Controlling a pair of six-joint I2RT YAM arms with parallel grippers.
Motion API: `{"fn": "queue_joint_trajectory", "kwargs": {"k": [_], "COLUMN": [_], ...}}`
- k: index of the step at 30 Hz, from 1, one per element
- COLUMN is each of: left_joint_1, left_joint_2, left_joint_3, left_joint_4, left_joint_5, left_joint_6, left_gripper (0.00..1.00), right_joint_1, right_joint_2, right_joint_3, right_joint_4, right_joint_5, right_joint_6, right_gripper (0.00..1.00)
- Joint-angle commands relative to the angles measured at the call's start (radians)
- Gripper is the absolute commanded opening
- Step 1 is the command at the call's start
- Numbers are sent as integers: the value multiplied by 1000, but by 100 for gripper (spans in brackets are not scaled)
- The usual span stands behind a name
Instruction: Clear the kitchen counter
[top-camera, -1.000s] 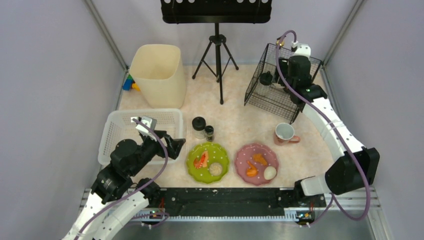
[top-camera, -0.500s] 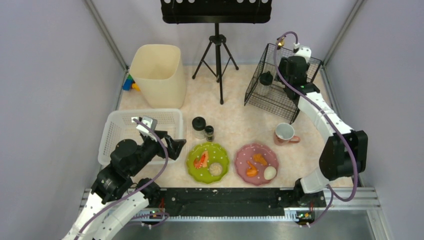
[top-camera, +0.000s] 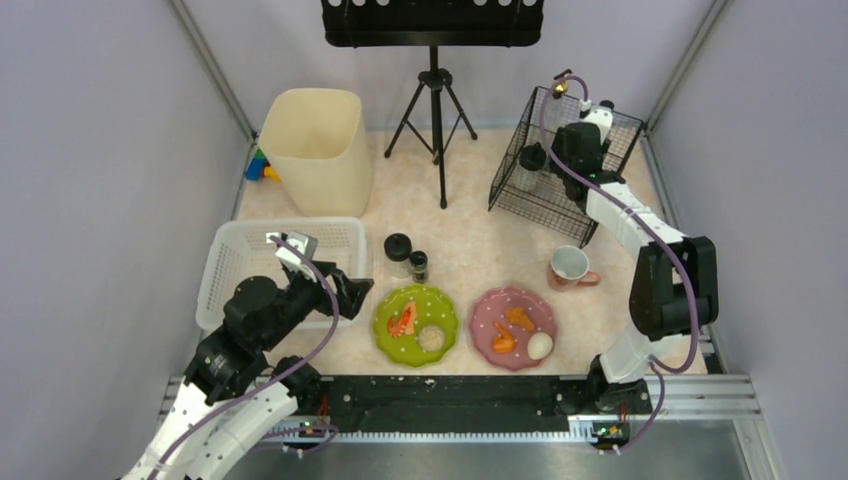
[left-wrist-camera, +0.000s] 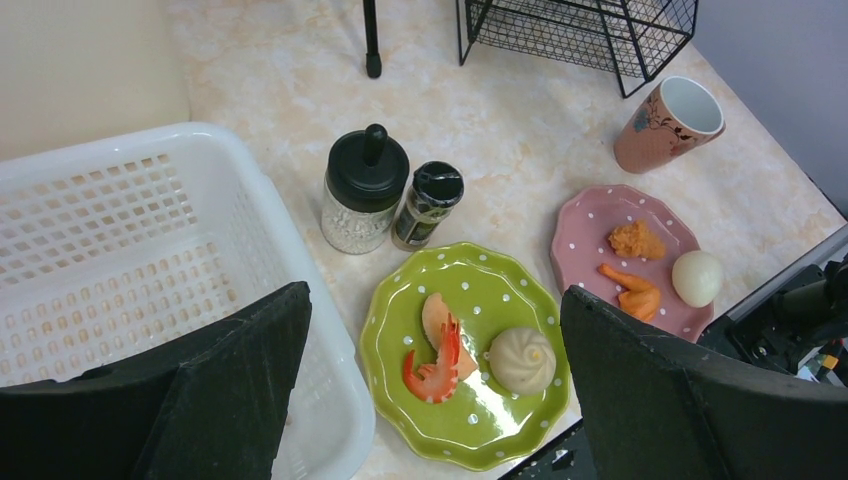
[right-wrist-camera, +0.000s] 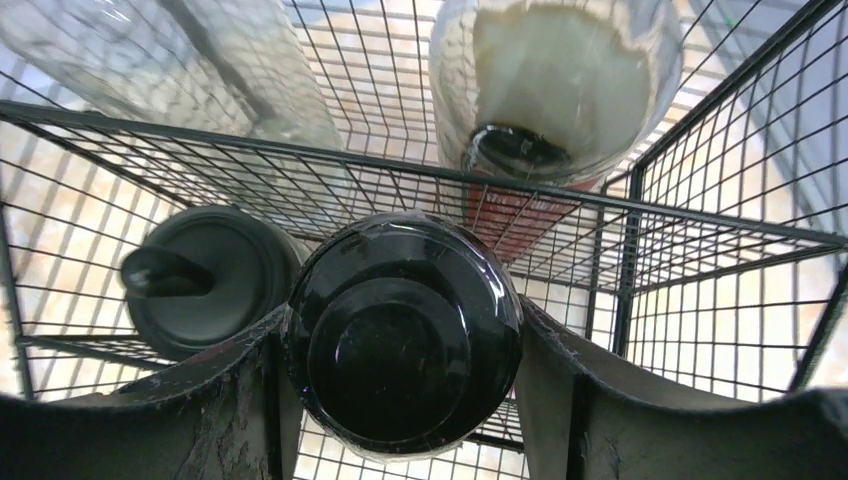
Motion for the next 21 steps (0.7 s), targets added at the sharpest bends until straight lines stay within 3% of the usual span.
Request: {"fn": "queue_joint_trajectory", "kwargs": {"k": [1,4,8,13,21], "left_joint_1": [3,2,3,3,2], "left_joint_2": [11,12,9,7,6], "left_joint_3": [-4,-3,-4,-4,-4], "left_joint_4": [30,30,28,28,28], "left_joint_5": [3,3,2,2,2], "left_joint_6": [10,10,10,10,9], "left_gripper": [99,99,99,99,99], "right_joint_1": [-16,-21,-27,-32,-33], "right_joint_2": [33,61,100,123,120], "right_joint_3": [-2,-5,-2,-2,-5], "right_joint_4": [113,111,107,107,106], "right_joint_5": [9,-1,-11,-5,-2], "right_joint_6": [37,51,68,80,80], "right_gripper": [0,2,11,48,65]}}
